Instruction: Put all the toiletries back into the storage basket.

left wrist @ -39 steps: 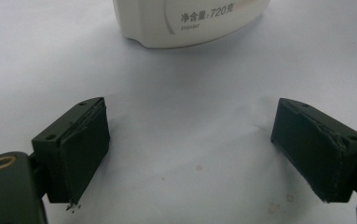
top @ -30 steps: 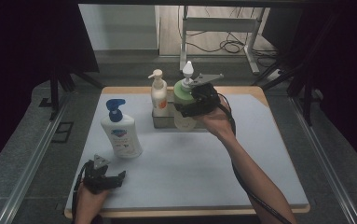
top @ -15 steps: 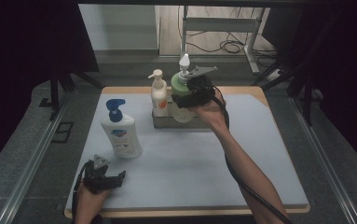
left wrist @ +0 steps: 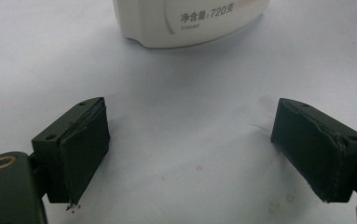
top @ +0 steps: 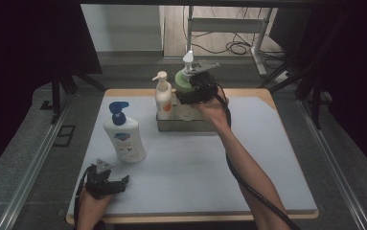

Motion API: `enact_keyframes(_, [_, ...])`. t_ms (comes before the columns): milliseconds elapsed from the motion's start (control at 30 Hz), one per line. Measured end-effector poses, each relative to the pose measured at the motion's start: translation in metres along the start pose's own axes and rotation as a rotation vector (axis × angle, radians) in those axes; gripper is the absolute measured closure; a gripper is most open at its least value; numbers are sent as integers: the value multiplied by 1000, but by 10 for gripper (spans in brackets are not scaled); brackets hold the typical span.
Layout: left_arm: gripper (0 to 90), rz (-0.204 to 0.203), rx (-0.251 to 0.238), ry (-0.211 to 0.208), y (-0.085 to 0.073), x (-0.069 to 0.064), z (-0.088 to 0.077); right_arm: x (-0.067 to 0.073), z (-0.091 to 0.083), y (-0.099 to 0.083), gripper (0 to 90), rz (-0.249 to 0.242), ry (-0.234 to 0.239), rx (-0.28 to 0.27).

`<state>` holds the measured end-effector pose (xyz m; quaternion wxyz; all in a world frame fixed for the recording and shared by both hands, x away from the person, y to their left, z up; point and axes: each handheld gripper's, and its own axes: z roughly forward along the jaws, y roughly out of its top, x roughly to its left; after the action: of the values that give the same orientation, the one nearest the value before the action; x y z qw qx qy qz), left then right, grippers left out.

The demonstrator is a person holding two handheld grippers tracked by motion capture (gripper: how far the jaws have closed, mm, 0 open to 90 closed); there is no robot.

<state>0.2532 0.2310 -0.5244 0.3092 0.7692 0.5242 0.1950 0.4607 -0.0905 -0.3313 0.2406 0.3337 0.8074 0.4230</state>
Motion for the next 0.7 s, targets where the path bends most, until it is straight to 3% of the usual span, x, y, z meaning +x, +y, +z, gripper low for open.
enact_keyframes(467, [114, -6, -1, -1, 0, 0, 0, -7, 24, 0, 121, 30, -25, 18])
enact_keyframes(700, [114, 0, 3, -1, 0, 0, 0, -5, 34, -3, 121, 30, -14, 32])
